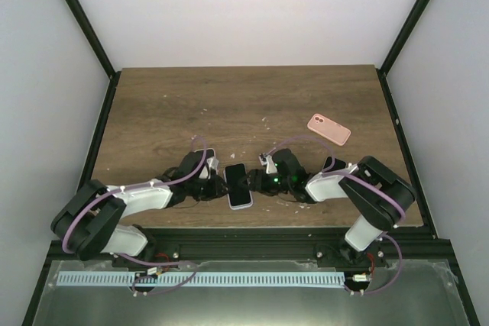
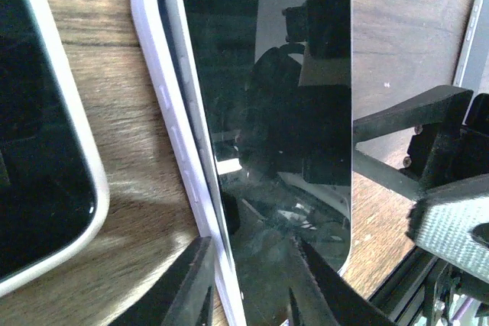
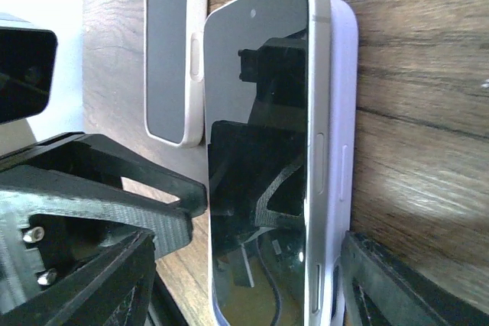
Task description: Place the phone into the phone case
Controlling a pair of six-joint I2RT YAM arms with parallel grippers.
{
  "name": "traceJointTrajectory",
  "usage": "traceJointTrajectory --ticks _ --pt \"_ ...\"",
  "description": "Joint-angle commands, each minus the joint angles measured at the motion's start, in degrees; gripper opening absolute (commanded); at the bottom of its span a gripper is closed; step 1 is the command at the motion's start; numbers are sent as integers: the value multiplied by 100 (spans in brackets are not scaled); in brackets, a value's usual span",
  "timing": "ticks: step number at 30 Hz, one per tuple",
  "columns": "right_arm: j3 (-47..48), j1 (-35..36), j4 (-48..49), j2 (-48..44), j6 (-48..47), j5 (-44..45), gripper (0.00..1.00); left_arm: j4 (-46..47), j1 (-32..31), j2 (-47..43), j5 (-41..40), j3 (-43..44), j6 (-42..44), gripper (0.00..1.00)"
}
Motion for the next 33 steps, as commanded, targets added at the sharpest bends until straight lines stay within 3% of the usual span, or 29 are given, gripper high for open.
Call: traceJointTrajectory --ticks 1,11,21,33 --pt "3 20 362 -60 222 -290 67 50 17 5 -26 -91 71 26" --pt "-14 17 726 61 446 -368 67 5 17 -99 -13 -193 7 15" --pt "71 17 -12 118 150 293 68 -113 24 -200 -110 -302 59 14" --pt "359 202 491 603 191 -389 69 -12 58 -62 -85 -306 99 14"
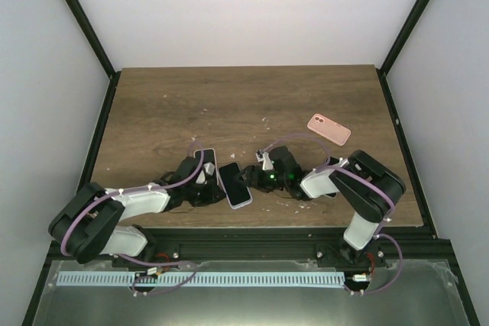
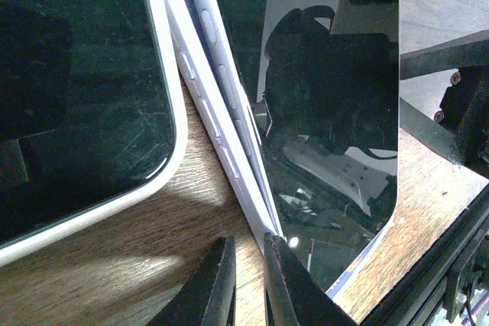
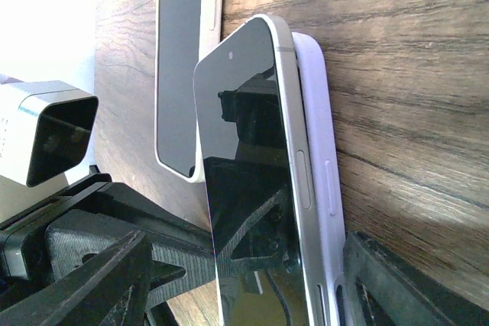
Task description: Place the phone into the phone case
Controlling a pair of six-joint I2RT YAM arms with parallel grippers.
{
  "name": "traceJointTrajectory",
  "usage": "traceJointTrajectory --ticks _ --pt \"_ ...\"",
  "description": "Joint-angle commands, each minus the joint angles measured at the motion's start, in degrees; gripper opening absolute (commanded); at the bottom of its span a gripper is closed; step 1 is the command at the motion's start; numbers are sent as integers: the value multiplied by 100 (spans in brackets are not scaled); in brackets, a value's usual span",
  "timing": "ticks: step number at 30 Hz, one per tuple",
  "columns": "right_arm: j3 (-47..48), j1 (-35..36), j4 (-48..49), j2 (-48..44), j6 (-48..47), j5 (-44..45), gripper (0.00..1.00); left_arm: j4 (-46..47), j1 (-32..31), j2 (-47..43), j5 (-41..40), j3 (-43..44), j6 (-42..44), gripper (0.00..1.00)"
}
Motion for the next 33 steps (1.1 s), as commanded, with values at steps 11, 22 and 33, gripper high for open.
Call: traceJointTrajectory --ticks 11,22,33 --pt "-74 153 732 -181 406 -834 67 -144 43 -91 -195 54 193 15" --pt "-209 153 1169 -129 580 -992 67 -186 52 -180 -268 56 221 17" --pt "-262 153 1627 -13 794 -1108 67 -387 47 -322 -322 111 227 21"
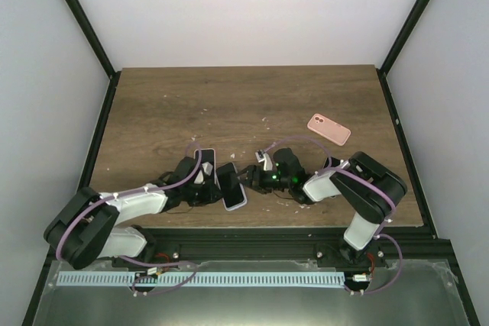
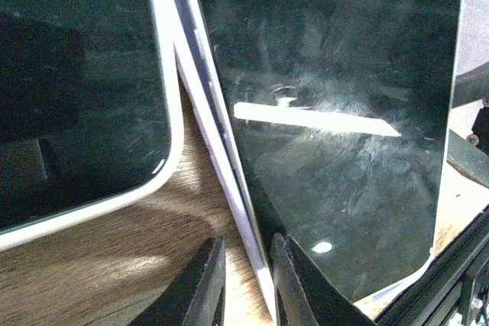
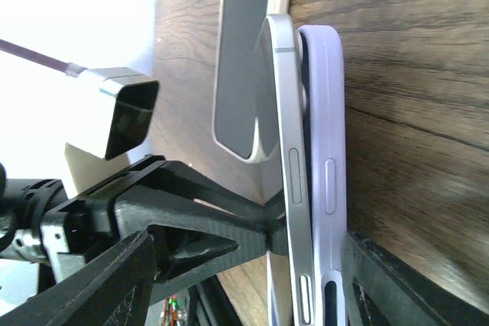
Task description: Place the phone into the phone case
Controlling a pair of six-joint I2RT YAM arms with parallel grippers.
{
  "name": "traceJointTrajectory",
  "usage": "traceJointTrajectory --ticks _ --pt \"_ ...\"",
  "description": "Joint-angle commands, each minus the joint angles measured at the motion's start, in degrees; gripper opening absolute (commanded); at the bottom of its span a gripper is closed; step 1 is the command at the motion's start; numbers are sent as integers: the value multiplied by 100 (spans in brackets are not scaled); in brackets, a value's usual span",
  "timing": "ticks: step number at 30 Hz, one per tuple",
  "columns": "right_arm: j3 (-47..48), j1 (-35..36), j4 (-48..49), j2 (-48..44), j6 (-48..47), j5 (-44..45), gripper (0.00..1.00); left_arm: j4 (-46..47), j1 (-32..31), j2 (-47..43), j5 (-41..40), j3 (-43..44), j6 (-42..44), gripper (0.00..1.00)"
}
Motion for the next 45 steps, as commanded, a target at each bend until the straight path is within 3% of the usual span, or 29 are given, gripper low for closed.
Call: traceJointTrajectory --ticks 1,12,25,34,38,41,45 --pt "51 169 627 30 182 -650 67 -69 1 -65 -204 124 103 22" --pt "-34 271 996 364 336 -712 66 -41 6 -185 -203 47 122 22" --pt "47 285 883 338 242 -782 40 -40 1 -223 -216 47 126 22" --pt "183 285 296 326 -66 -578 17 -92 5 -205 -227 81 155 23" --pt "246 285 -90 261 -258 -428 12 -103 5 -205 -240 78 155 24" --pt "286 287 -274 219 -360 -353 12 -111 5 -208 -247 80 160 25" --pt "355 285 -504 162 -507 -281 25 -104 4 -176 -242 95 156 25"
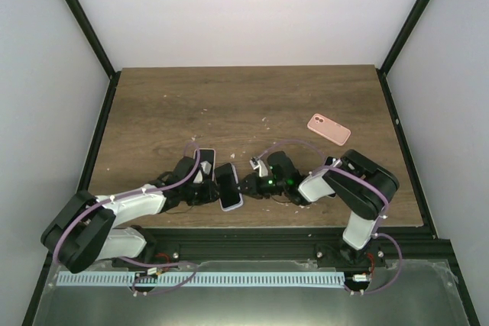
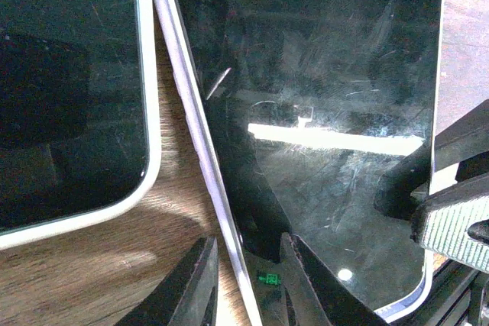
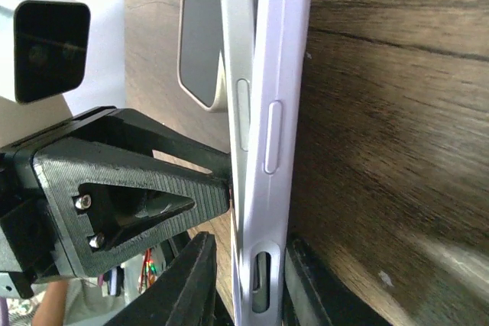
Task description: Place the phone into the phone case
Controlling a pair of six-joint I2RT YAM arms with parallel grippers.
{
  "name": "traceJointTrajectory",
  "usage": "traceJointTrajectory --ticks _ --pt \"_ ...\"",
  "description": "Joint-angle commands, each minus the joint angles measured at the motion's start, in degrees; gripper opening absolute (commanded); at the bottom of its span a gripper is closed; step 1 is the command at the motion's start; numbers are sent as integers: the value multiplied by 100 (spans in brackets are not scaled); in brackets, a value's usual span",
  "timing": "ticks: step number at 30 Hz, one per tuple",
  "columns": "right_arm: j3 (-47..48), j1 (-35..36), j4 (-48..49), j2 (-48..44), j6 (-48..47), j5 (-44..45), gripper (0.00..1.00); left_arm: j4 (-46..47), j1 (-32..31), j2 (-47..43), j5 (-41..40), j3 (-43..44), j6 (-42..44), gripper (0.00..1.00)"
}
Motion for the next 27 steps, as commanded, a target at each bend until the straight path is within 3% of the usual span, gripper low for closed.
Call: traceJointTrajectory --ticks 1,5,10,15,19,23,27 --pt "271 88 -316 -152 -282 35 26 90 -10 21 -26 87 83 26" --pt "296 88 -300 -116 -285 -14 25 94 -6 48 -24 93 79 26" --pt "276 88 -308 -159 -323 -18 12 28 -5 -31 -22 107 62 27" --pt "138 89 -172 -422 -364 61 1 -169 1 -405 1 175 -37 36" --pt "36 88 -166 -830 -557 148 1 -523 5 -1056 23 357 -163 43" --pt "-110 88 -141 -1405 -815 282 1 -863 97 -1947 10 534 -342 59" --pt "-276 83 -122 -2224 -1258 501 1 -834 257 -2873 163 524 -570 69"
